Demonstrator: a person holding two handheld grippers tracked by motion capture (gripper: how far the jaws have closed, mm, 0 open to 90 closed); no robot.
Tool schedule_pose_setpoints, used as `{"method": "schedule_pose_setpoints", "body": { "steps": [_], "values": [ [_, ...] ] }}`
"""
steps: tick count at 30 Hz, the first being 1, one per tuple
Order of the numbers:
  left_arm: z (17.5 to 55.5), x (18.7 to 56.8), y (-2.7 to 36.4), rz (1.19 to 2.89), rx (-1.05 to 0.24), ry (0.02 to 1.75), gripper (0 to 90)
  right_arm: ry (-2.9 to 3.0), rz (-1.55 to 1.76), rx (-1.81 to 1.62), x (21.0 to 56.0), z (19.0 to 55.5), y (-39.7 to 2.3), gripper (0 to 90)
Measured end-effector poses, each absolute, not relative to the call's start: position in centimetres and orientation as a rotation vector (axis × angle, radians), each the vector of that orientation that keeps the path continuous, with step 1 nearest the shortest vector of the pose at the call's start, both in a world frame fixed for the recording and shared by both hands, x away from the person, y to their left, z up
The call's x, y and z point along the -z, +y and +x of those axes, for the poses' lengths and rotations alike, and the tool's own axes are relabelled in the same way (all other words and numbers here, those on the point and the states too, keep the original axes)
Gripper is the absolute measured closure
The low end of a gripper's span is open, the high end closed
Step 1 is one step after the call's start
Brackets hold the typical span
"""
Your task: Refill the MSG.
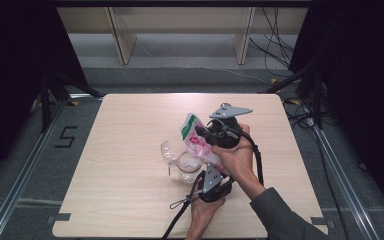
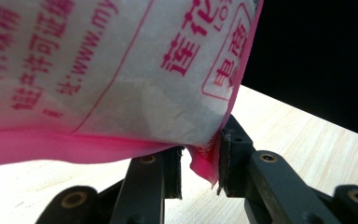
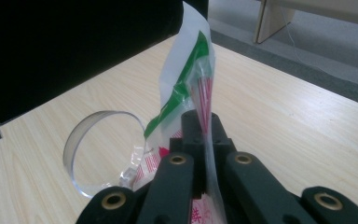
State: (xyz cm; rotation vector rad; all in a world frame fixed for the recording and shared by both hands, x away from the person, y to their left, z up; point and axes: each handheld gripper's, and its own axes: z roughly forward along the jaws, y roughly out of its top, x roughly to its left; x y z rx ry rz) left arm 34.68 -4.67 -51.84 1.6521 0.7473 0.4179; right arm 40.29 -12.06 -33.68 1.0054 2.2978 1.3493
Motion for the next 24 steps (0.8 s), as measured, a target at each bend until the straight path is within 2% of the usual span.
{"method": "schedule_pose_setpoints", "body": {
  "steps": [24],
  "values": [
    [35.5, 51.5, -5.1, 1.625, -0.400, 0.748, 74.2, 2.289, 0.963, -1.305, 33.9, 41.2, -10.8, 90.0]
  ]
}}
